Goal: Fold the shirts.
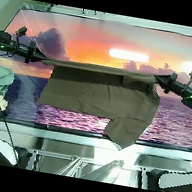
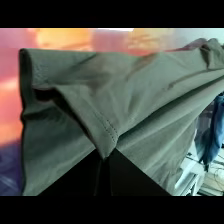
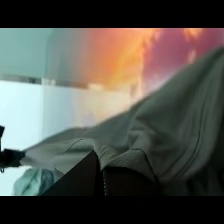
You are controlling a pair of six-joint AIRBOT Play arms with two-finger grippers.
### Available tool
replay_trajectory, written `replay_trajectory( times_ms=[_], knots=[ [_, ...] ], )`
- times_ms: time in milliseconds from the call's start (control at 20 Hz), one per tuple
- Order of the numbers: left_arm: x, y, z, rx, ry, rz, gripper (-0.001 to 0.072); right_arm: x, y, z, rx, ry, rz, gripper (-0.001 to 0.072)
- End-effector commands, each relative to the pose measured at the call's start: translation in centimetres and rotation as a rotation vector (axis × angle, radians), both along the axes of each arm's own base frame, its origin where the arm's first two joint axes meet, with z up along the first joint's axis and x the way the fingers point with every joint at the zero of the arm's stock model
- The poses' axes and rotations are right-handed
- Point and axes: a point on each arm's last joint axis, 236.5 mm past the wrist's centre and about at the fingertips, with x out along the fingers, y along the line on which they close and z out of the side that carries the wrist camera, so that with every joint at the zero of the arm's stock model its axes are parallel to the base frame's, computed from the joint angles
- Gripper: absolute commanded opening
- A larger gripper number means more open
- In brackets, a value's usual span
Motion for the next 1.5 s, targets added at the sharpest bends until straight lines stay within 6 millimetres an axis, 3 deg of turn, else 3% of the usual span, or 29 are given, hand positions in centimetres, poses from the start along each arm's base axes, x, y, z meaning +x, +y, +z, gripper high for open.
replay_trajectory(
  times_ms=[0, 100, 300, 550, 950, 1300, 1450],
  knots=[
    [-2.7, 1.4, -2.9, 0.088, 0.146, -0.044, 0.002, -2.7, 0.4, -3.2, -0.026, 0.143, 0.083, 0.0018],
    [-4.0, 1.2, -2.8, 0.082, 0.187, -0.081, 0.0021, -3.5, 0.3, -3.4, -0.021, 0.17, 0.1, 0.0018],
    [-4.3, 0.0, -2.7, 0.081, 0.201, -0.112, 0.002, -4.7, 0.6, -2.6, 0.029, 0.183, 0.146, 0.0018],
    [-4.5, -1.4, -2.8, 0.082, 0.216, -0.137, 0.0021, -5.4, 0.5, -3.7, 0.001, 0.227, 0.16, 0.0019],
    [-5.8, -3.3, -5.7, 0.049, 0.342, -0.17, 0.0019, -6.4, -0.1, -5.9, -0.085, 0.284, 0.175, 0.0019],
    [-6.7, -1.6, -7.4, 0.163, 0.39, -0.174, 0.0011, -6.4, -0.1, -5.9, -0.087, 0.284, 0.175, 0.002],
    [-6.8, -1.8, -7.5, 0.177, 0.39, -0.183, 0.0012, -6.4, -0.1, -5.9, -0.087, 0.284, 0.176, 0.002]
  ],
)
